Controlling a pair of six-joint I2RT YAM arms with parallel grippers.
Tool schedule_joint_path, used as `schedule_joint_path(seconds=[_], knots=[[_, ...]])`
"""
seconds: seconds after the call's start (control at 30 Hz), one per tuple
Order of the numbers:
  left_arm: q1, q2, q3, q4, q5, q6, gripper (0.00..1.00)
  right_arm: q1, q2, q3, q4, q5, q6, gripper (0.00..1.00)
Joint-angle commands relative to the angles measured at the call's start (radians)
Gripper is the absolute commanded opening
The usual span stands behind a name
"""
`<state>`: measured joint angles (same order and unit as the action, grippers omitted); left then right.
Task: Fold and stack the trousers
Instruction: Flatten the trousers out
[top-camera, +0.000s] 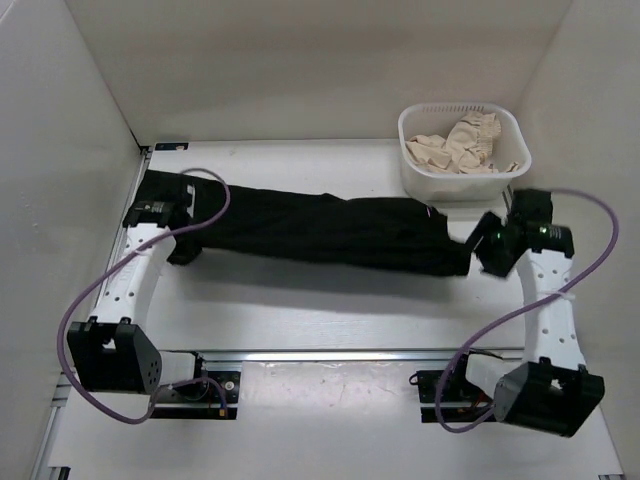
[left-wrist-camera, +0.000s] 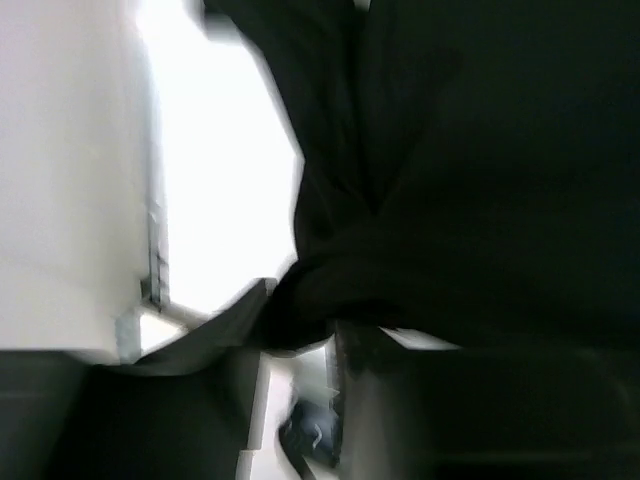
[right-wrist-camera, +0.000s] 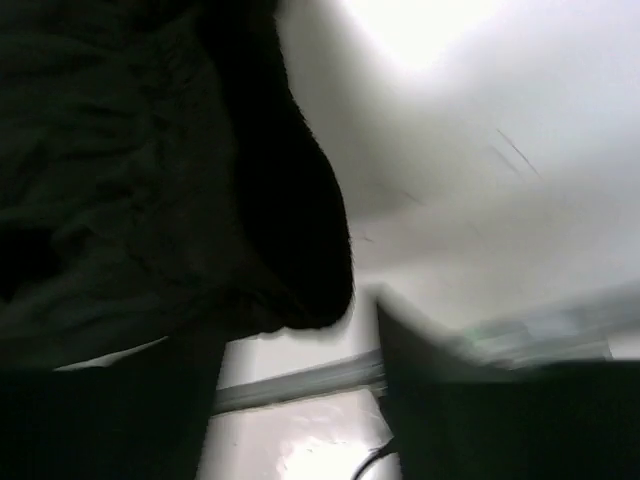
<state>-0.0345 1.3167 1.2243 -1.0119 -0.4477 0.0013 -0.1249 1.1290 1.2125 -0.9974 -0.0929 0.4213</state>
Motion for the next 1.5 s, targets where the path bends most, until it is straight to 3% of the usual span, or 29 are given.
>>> schedule_joint_path(seconds=[0.0, 0.07, 0.2, 0.4, 0.47, 0.5, 0.63, 0.83, 1.0, 1.03, 1.07, 1.13, 1.17, 1.23, 1.27, 1.3, 1.47], knots=[[-0.022, -0.051, -0.083, -0.224, 0.217, -0.001, 0.48, -0.131, -0.031, -0.221, 0.005, 0.196, 0.045, 0.78], [-0.022, -0.094, -0.097, -0.257, 0.277, -0.001, 0.71, -0.191, -0.040, -0.313, 0.034, 0.150, 0.059, 0.88], [0.078, -0.152, -0.083, -0.222, 0.277, -0.001, 0.88, -0.225, -0.049, -0.327, 0.089, 0.044, 0.112, 0.90], [0.315, -0.122, -0.127, -0.091, 0.242, -0.001, 0.88, -0.225, -0.072, -0.387, 0.089, 0.033, 0.177, 0.90], [0.444, -0.091, -0.164, -0.041, 0.267, -0.001, 0.87, -0.225, -0.084, -0.463, 0.126, -0.016, 0.210, 0.90], [0.534, -0.045, -0.164, 0.010, 0.283, -0.001, 0.87, -0.225, -0.084, -0.494, 0.138, -0.030, 0.221, 0.88], [0.666, 0.128, -0.105, 0.048, 0.374, -0.001, 0.82, -0.225, -0.065, -0.616, 0.245, -0.050, 0.244, 0.88], [0.630, 0.308, -0.026, 0.072, 0.440, -0.001, 0.81, -0.216, 0.060, -0.648, 0.339, -0.036, 0.244, 0.88], [0.572, 0.420, -0.049, 0.093, 0.492, -0.001, 0.83, -0.180, 0.155, -0.639, 0.402, -0.045, 0.277, 0.75], [0.571, 0.440, -0.058, 0.104, 0.492, -0.001, 0.80, -0.180, 0.167, -0.639, 0.414, -0.045, 0.286, 0.71], [0.571, 0.469, -0.069, 0.104, 0.501, -0.001, 0.76, -0.180, 0.190, -0.639, 0.414, -0.045, 0.286, 0.60], [0.571, 0.481, -0.103, 0.119, 0.529, -0.001, 0.61, -0.180, 0.205, -0.639, 0.414, -0.045, 0.286, 0.48], [0.571, 0.481, -0.112, 0.128, 0.529, -0.001, 0.45, -0.180, 0.206, -0.627, 0.414, -0.045, 0.286, 0.34], [0.571, 0.481, -0.138, 0.139, 0.528, -0.001, 0.14, -0.180, 0.206, -0.616, 0.402, -0.045, 0.286, 0.20], [0.571, 0.467, -0.138, 0.139, 0.515, -0.001, 0.14, -0.180, 0.206, -0.599, 0.402, -0.033, 0.277, 0.08], [0.585, 0.455, -0.153, 0.150, 0.485, -0.001, 0.14, -0.180, 0.206, -0.588, 0.387, -0.033, 0.266, 0.02], [0.686, 0.265, -0.096, 0.159, 0.290, -0.001, 0.14, -0.209, 0.121, -0.456, 0.266, 0.031, 0.192, 0.00]])
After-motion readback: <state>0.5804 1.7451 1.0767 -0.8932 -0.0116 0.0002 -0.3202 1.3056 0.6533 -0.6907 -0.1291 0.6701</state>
